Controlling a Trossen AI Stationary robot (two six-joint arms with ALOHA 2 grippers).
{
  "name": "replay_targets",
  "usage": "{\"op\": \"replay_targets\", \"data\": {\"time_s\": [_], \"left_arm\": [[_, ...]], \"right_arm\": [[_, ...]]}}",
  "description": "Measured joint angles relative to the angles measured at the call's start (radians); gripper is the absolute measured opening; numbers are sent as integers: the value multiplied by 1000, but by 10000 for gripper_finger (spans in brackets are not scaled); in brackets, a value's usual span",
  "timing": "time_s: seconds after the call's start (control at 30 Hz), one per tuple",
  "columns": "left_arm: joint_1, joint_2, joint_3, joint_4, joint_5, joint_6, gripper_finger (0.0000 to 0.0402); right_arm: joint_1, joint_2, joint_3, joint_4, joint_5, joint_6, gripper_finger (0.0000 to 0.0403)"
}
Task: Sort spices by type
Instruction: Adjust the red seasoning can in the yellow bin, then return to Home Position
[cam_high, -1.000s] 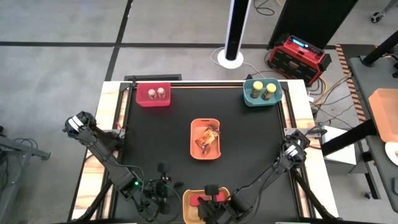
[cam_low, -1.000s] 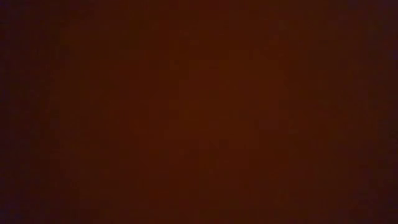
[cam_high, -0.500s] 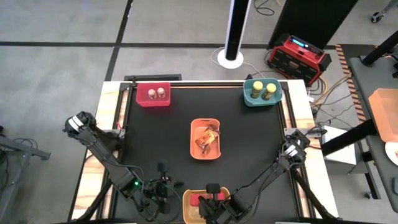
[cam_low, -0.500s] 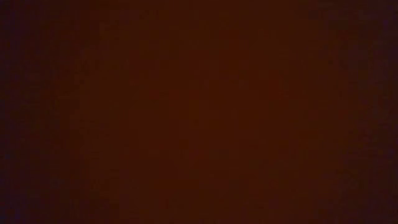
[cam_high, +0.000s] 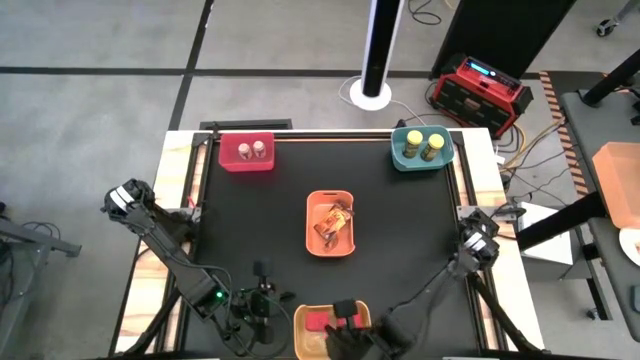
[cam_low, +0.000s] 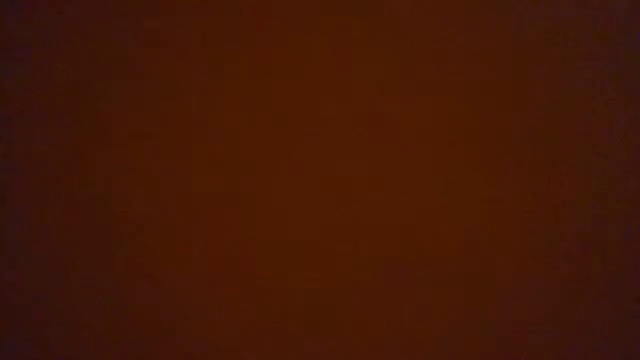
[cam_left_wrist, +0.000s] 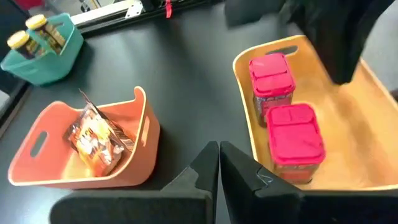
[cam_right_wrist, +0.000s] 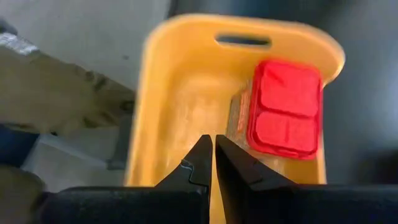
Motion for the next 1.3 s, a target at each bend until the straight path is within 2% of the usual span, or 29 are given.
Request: {"op": "replay_targets", "data": {"time_s": [0.17,0.23,0.33,0.43,0.5,0.6,0.8,0.93,1.13,1.3], "left_arm": [[0,0,-1,10,-5,-41,0],[7,5,-10,98,-80,-6,0],[50,14,-20,279,-79,220,0],[106,5,-29,455,102,440,0],[128,-25,-56,518,155,541,0],[151,-91,-123,610,174,612,0],[213,-289,-400,848,224,651,0],[276,-443,-583,1003,286,649,0],[444,-614,-734,1027,382,641,0],[624,-728,-827,1030,532,625,0]], "right_arm": [[27,-38,-4,70,204,-224,12],[11,-43,-6,127,241,-350,12],[-35,-51,-19,247,199,-537,12],[-89,-66,-41,313,94,-637,12],[-120,-85,-60,347,52,-669,12],[-135,-136,-123,436,21,-740,12],[-164,-298,-375,667,3,-871,12],[-207,-451,-571,789,-15,-888,12],[-286,-675,-829,919,-17,-935,12],[-366,-883,-1056,1010,-91,-948,12]]}}
